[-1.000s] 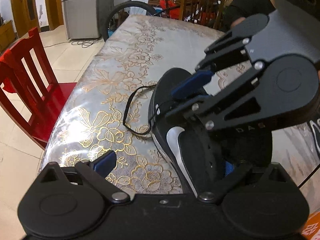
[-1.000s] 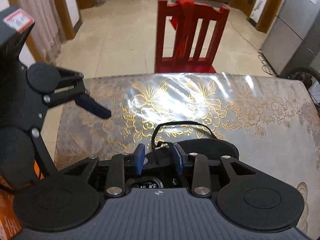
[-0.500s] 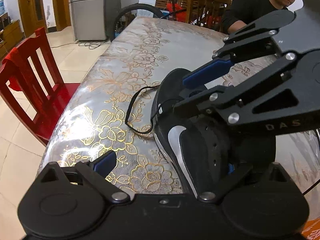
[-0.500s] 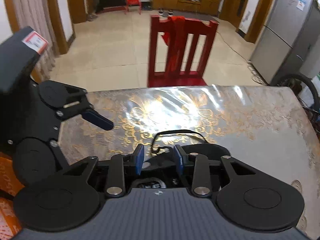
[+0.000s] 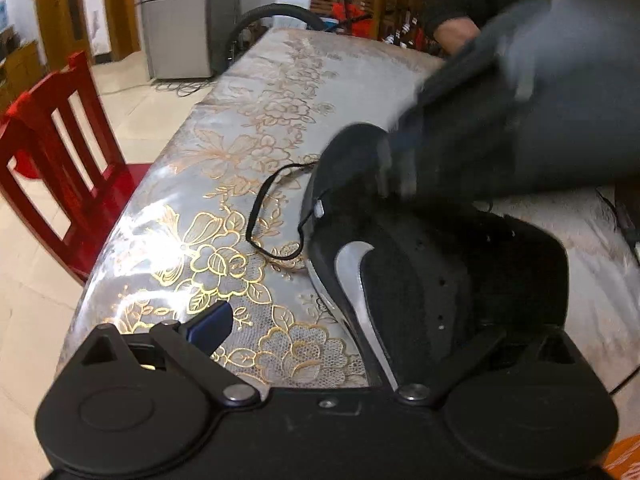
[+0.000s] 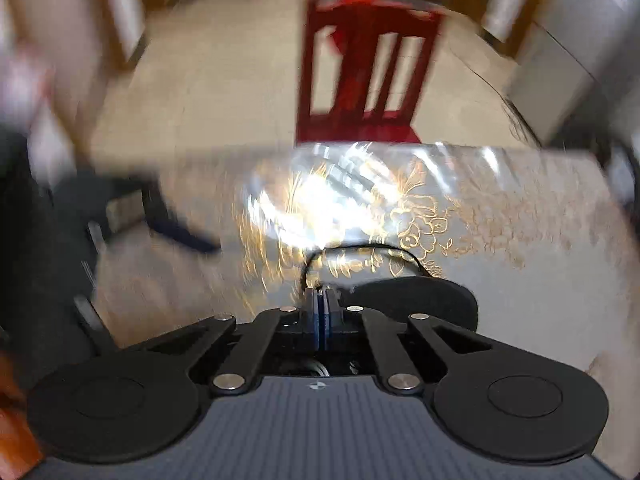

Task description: Lace up shoes with both hands

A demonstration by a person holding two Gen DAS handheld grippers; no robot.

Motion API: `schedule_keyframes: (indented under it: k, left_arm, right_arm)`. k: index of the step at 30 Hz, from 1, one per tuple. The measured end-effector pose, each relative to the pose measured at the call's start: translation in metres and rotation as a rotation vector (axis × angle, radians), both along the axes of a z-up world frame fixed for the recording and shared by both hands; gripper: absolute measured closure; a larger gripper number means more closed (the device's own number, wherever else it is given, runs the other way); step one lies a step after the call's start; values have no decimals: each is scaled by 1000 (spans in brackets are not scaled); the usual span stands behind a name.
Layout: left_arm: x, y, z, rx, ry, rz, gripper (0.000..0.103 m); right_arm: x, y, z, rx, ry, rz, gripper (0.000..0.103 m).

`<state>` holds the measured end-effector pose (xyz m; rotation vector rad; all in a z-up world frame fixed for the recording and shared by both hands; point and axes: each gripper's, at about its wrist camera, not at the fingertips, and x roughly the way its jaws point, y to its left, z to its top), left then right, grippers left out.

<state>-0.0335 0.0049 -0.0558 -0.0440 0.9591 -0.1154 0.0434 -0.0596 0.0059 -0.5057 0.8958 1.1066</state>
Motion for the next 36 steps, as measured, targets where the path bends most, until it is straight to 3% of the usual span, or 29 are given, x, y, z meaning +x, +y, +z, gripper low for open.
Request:
schedule_keyframes:
  k: [2,5,11,13,16,19,20,25,27,29,32,34,36]
  left_arm:
    - [2,-2,-2,-6,6,-24,1]
    - [6,-7,-4,9,13,-64,1]
    - [13,-12,-6,40,24,-125,1]
    - [13,-13,-7,46,27,-136,1]
    - [14,-14,-8,54,27,-147,1]
    - [16,-13,-9,54,36,-149,2]
    - [17,-13,-10,53,39,-148,2]
    - [12,-10,-5,62,17,-135,3]
    - [8,-4,1,54,-1,-120,3]
    - [3,6,10,23,-25,-93,3]
    - [-7,26,26,-43,-67,-67,4]
    - [-10,34,33,-72,-80,-86,8]
    - [-10,36,36,-78,-83,-133,10]
  right_arm:
    - [23,-25,29,261,198,-148,100]
    - [48,-66,75,664,395,-297,100]
    - [56,-115,148,1159,506,-248,99]
    - [54,-126,170,1278,516,-197,99]
    - [42,-132,199,1341,458,-133,98]
    - [33,-132,218,1389,475,-54,102]
    - [31,-132,221,1395,481,-33,102]
    - [10,-122,207,1143,277,-90,100]
    - [2,-118,202,1040,197,-111,84]
    - [-7,-114,196,937,119,-132,38]
    - [-20,-107,178,757,5,-182,37]
    - [-30,-102,119,529,-29,-301,37]
    - [-37,-105,78,404,25,-396,39]
